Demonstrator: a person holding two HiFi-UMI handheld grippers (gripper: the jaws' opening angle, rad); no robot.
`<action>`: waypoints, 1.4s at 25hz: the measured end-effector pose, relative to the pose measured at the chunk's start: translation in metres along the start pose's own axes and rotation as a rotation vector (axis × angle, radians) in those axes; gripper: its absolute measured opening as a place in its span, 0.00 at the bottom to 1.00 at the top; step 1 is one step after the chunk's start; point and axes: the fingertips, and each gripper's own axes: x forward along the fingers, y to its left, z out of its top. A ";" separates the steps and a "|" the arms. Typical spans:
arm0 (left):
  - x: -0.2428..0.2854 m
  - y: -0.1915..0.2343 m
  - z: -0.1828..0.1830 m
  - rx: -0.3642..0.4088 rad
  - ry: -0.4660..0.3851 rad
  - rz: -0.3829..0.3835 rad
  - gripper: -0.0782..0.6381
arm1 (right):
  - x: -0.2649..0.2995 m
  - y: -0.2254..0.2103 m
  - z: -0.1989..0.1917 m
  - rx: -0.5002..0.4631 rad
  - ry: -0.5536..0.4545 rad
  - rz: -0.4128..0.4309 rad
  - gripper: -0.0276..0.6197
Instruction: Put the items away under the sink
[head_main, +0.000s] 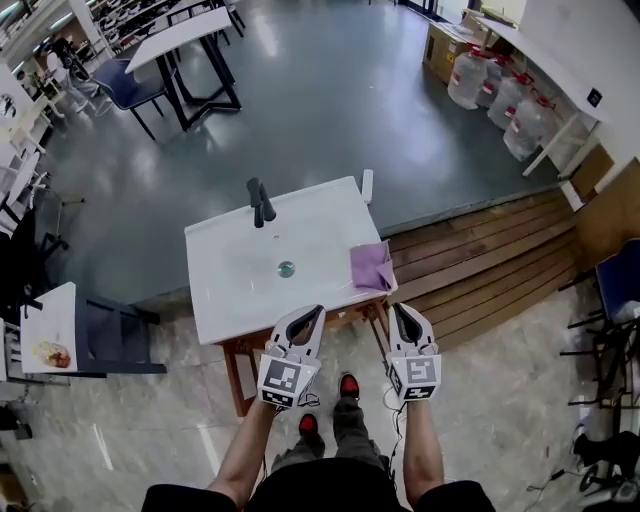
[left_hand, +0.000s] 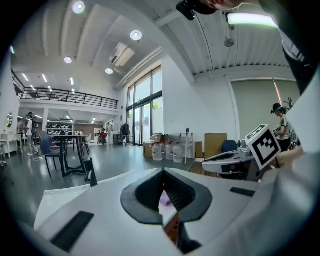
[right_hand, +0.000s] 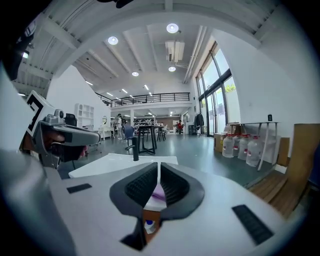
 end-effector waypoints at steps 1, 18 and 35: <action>0.007 0.002 -0.002 -0.003 0.006 0.007 0.12 | 0.008 -0.004 -0.004 0.000 0.008 0.005 0.11; 0.080 0.023 -0.063 -0.076 0.125 0.072 0.12 | 0.092 -0.041 -0.084 0.097 0.151 0.078 0.11; 0.097 0.035 -0.094 -0.093 0.186 0.086 0.12 | 0.135 -0.043 -0.149 0.177 0.291 0.091 0.45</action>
